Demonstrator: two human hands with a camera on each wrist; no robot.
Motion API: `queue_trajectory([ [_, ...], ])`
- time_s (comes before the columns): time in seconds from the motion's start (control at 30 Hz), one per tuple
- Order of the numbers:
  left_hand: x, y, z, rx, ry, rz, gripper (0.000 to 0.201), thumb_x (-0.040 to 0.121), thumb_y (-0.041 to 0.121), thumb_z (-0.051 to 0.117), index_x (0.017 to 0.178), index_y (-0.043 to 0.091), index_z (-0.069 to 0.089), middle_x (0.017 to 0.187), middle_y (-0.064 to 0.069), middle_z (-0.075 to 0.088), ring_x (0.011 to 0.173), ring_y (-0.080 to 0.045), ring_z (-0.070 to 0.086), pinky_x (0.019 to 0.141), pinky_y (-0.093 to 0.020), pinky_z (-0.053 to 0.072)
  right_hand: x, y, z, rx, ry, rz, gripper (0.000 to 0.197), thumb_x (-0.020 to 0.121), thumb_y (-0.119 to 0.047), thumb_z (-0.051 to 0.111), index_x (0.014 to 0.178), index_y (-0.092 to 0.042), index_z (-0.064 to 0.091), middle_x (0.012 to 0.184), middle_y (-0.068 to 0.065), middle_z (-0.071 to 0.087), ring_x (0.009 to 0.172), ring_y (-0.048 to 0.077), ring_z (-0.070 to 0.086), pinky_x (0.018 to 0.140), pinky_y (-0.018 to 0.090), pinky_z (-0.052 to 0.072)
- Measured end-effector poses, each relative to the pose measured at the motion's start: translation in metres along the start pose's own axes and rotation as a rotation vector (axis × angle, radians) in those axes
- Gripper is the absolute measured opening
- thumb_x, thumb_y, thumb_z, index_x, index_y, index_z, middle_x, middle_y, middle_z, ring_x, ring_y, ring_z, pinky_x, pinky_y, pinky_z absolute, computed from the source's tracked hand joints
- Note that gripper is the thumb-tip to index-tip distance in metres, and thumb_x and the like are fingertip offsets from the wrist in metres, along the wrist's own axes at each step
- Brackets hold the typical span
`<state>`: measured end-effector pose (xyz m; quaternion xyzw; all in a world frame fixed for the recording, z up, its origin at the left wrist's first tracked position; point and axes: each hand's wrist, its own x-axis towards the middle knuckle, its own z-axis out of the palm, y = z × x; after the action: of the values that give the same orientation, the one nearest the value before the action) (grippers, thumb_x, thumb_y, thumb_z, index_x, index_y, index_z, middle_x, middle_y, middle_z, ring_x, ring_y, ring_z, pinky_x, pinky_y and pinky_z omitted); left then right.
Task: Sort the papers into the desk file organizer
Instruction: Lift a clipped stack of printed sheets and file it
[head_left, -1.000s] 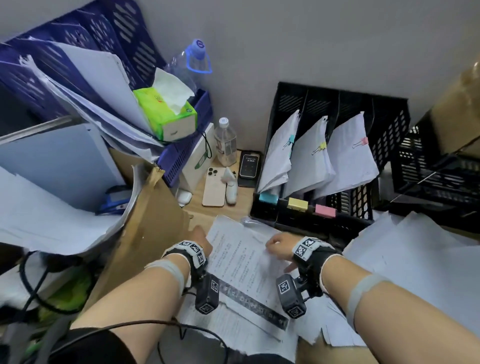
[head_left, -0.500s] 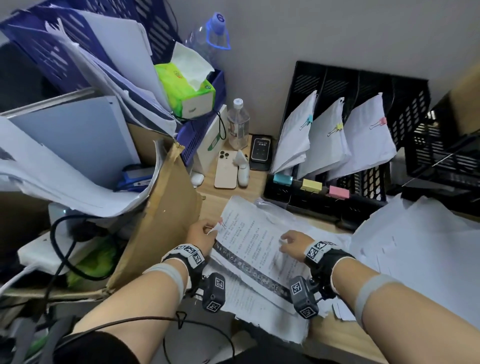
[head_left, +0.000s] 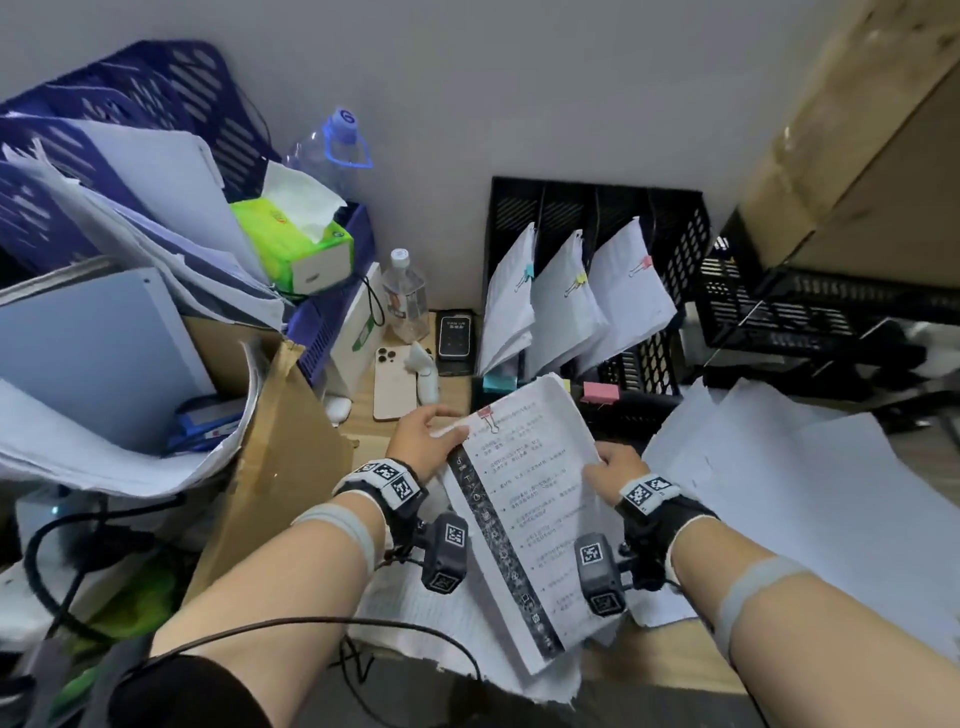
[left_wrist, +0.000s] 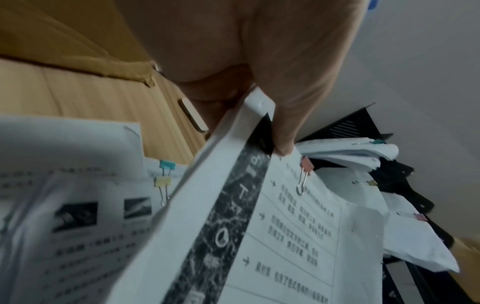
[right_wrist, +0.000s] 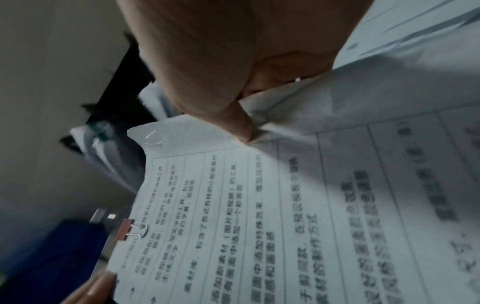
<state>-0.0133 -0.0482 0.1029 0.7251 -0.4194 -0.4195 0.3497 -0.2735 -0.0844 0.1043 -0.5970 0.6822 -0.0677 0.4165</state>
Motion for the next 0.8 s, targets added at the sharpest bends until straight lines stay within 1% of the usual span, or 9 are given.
queue_trajectory([
  [0.1, -0.002, 0.013, 0.024, 0.023, -0.092, -0.067, 0.025, 0.081, 0.023, 0.081, 0.100, 0.020, 0.065, 0.103, -0.006, 0.070, 0.091, -0.024, 0.069, 0.083, -0.042, 0.060, -0.010, 0.025, -0.013, 0.035, 0.044, 0.091, 0.032, 0.084, -0.003, 0.045, 0.106, -0.011, 0.067, 0.099, 0.012, 0.066, 0.091, 0.031, 0.058, 0.075, 0.027, 0.042],
  [0.2, -0.006, 0.022, 0.050, -0.002, -0.230, -0.086, 0.030, 0.086, 0.013, 0.078, 0.108, 0.006, 0.059, 0.094, -0.008, 0.074, 0.072, -0.013, 0.072, 0.064, -0.027, 0.061, -0.019, 0.046, -0.028, 0.109, 0.089, 0.145, 0.032, 0.085, 0.000, 0.044, 0.106, -0.010, 0.067, 0.098, 0.010, 0.064, 0.088, 0.027, 0.055, 0.074, 0.025, 0.040],
  [0.27, -0.012, 0.029, 0.062, 0.007, -0.298, -0.080, 0.018, 0.090, 0.007, 0.072, 0.102, 0.003, 0.059, 0.080, -0.004, 0.070, 0.051, 0.000, 0.067, 0.047, -0.014, 0.052, -0.026, 0.056, -0.039, 0.159, 0.111, 0.170, 0.033, 0.087, 0.002, 0.044, 0.108, -0.011, 0.066, 0.096, 0.008, 0.061, 0.087, 0.025, 0.053, 0.073, 0.024, 0.038],
  [0.3, -0.013, 0.032, 0.068, 0.000, -0.326, -0.084, 0.015, 0.091, 0.004, 0.070, 0.102, 0.001, 0.061, 0.079, -0.003, 0.069, 0.048, 0.002, 0.066, 0.046, -0.013, 0.051, -0.028, 0.059, -0.044, 0.174, 0.121, 0.181, 0.033, 0.087, 0.002, 0.044, 0.108, -0.010, 0.066, 0.096, 0.009, 0.061, 0.086, 0.025, 0.052, 0.072, 0.023, 0.038],
  [0.4, -0.014, 0.036, 0.082, -0.074, -0.400, -0.137, 0.019, 0.091, 0.003, 0.069, 0.110, 0.000, 0.067, 0.089, -0.011, 0.075, 0.069, -0.015, 0.073, 0.069, -0.031, 0.064, -0.032, 0.065, -0.059, 0.209, 0.158, 0.194, 0.032, 0.086, 0.003, 0.045, 0.108, -0.005, 0.067, 0.102, 0.014, 0.064, 0.085, 0.025, 0.052, 0.064, 0.024, 0.039],
  [0.47, -0.015, 0.041, 0.089, -0.080, -0.439, -0.157, 0.016, 0.091, 0.006, 0.071, 0.106, 0.001, 0.070, 0.098, -0.017, 0.076, 0.081, -0.025, 0.073, 0.086, -0.045, 0.061, -0.032, 0.067, -0.069, 0.234, 0.180, 0.205, 0.030, 0.086, 0.002, 0.045, 0.107, -0.003, 0.066, 0.108, 0.017, 0.066, 0.086, 0.025, 0.052, 0.067, 0.025, 0.039],
  [0.6, -0.019, 0.054, 0.103, -0.116, -0.547, -0.159, 0.019, 0.091, 0.011, 0.071, 0.108, 0.002, 0.072, 0.109, -0.017, 0.076, 0.093, -0.027, 0.073, 0.085, -0.042, 0.062, -0.030, 0.059, -0.095, 0.296, 0.250, 0.183, 0.021, 0.087, 0.000, 0.045, 0.098, 0.006, 0.061, 0.102, 0.023, 0.066, 0.076, 0.023, 0.047, 0.056, 0.024, 0.034],
  [0.73, -0.015, 0.083, 0.116, -0.104, -0.492, -0.012, 0.011, 0.092, 0.015, 0.071, 0.102, 0.012, 0.074, 0.112, -0.014, 0.076, 0.100, -0.028, 0.073, 0.094, -0.048, 0.058, -0.016, 0.034, -0.129, 0.363, 0.392, 0.024, 0.027, 0.086, -0.003, 0.047, 0.108, -0.007, 0.061, 0.103, 0.013, 0.064, 0.085, 0.023, 0.053, 0.067, 0.027, 0.040],
  [0.8, -0.014, 0.109, 0.121, -0.079, -0.386, 0.124, 0.007, 0.094, 0.017, 0.067, 0.098, 0.013, 0.072, 0.107, -0.013, 0.077, 0.094, -0.023, 0.073, 0.086, -0.032, 0.060, -0.013, 0.017, -0.144, 0.366, 0.601, -0.057, 0.035, 0.082, -0.010, 0.059, 0.117, -0.013, 0.052, 0.111, 0.007, 0.053, 0.094, 0.023, 0.053, 0.080, 0.030, 0.044],
])
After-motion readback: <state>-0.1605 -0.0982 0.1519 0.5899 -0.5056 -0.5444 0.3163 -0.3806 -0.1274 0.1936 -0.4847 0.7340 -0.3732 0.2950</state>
